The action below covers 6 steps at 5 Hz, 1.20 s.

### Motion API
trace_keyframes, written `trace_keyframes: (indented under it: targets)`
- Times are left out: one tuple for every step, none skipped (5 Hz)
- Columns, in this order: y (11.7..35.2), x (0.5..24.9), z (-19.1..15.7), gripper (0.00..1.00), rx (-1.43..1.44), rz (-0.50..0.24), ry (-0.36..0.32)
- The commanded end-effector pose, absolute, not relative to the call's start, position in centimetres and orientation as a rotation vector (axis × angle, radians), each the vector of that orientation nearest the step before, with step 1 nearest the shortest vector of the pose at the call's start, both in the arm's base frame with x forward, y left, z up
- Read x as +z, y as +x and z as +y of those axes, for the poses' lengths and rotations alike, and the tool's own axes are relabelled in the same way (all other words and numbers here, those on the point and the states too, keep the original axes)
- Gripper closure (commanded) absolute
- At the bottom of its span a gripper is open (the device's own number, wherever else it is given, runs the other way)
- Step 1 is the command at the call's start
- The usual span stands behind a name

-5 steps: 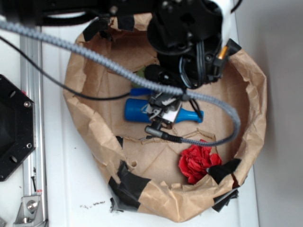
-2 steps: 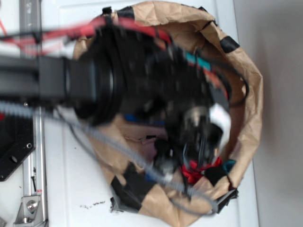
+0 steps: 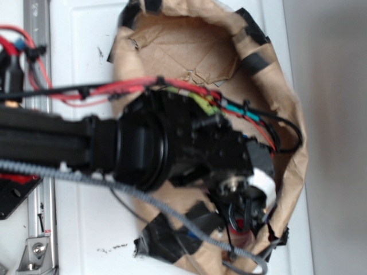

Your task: Grab the red paper.

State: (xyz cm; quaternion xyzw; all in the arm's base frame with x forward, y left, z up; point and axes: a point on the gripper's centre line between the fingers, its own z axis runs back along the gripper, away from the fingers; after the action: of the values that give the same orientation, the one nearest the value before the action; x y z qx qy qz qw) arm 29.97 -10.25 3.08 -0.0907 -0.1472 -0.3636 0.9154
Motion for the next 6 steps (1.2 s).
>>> trace_keyframes:
  targets:
    - [32.2, 4.6, -11.0, 1.00, -0.705, -0.350, -0.130]
    - [31.5, 6.4, -9.1, 1.00, -0.607, -0.351, -0.104]
    - [30.2, 10.0, -6.8, 1.00, -0.499, -0.378, -0.071]
    - [28.7, 14.0, -4.7, 1.00, -0.387, -0.423, -0.071]
    - [27.5, 17.4, -3.2, 1.00, -0.369, -0.460, -0.143]
    - [27.1, 16.9, -2.3, 0.00, -0.398, -0.526, -0.235]
